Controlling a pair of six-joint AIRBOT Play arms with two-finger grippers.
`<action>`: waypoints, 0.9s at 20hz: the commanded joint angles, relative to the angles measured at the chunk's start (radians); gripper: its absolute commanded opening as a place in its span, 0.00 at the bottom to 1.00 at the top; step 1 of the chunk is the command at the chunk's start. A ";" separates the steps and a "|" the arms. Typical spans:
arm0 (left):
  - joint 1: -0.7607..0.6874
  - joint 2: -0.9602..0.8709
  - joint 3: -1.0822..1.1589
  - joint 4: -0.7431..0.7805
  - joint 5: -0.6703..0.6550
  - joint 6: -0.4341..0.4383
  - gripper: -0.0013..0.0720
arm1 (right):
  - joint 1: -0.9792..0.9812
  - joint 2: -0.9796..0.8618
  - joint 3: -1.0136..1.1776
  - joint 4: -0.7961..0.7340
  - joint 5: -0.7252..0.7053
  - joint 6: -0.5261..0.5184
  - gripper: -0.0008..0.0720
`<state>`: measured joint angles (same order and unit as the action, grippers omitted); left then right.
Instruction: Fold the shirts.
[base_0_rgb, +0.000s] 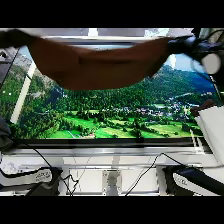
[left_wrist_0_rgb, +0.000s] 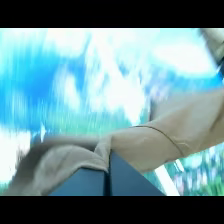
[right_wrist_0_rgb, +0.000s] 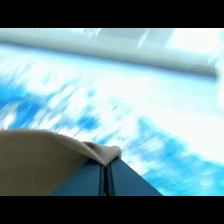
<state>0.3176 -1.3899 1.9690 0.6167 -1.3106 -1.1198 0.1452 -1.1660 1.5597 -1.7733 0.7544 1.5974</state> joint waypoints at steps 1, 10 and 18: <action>0.001 0.068 0.197 -0.041 0.073 -0.036 0.03 | -0.007 0.135 0.095 -0.140 0.132 0.003 0.05; 0.000 0.460 0.191 0.171 0.101 -0.078 0.03 | -0.006 0.520 0.146 0.025 0.444 -0.001 0.04; 0.000 0.468 -0.073 0.219 0.023 -0.122 0.03 | -0.006 0.424 0.143 0.126 0.483 -0.055 0.04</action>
<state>0.3176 -0.9245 2.0239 0.8181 -1.2549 -1.2247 0.1394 -0.6876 1.7039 -1.6562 1.2144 1.5604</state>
